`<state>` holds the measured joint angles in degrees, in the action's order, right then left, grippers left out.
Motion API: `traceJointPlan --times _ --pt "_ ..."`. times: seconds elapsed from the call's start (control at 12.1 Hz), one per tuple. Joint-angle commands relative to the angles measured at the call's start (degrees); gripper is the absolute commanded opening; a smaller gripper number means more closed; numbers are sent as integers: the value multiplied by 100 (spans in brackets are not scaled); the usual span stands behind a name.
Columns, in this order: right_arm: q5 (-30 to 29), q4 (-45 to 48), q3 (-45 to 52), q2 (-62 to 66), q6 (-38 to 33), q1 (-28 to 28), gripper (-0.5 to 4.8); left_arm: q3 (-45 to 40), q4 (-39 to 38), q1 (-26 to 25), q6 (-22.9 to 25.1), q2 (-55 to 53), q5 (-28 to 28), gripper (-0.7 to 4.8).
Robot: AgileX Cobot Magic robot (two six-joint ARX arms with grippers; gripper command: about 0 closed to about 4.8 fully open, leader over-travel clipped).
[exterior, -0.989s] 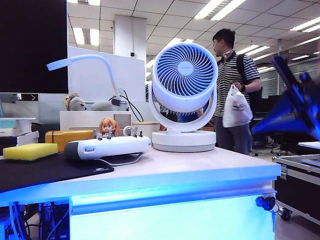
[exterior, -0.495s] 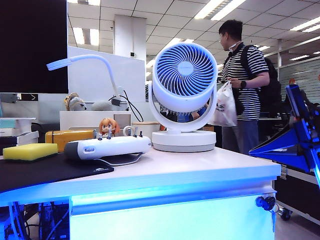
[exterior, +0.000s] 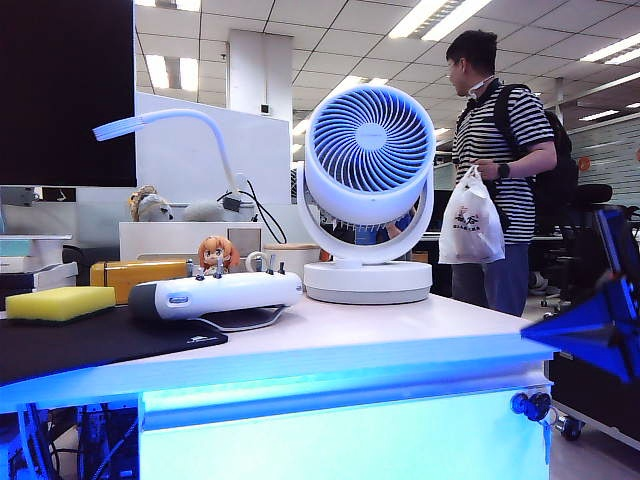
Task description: Open the drawer, place the cleaning sponge inside, then close the drawer.
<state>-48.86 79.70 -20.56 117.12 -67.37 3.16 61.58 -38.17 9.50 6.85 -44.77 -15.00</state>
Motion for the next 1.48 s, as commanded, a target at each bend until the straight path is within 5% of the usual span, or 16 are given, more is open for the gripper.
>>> traceJointPlan --times 0.08,0.33,0.49,1.48 --pt "-282 114 -31 282 -140 -7 479 22 0 7 -2 -15 -28 -5" --pt "-675 116 -286 282 -138 -4 479 22 -42 7 -2 -31 -31 -5" --pt "-240 103 -647 319 33 -4 479 22 -42 7 -2 -31 -31 -5" --pt "142 -59 -1471 925 98 -7 479 26 -90 48 0 -28 -90 -5"
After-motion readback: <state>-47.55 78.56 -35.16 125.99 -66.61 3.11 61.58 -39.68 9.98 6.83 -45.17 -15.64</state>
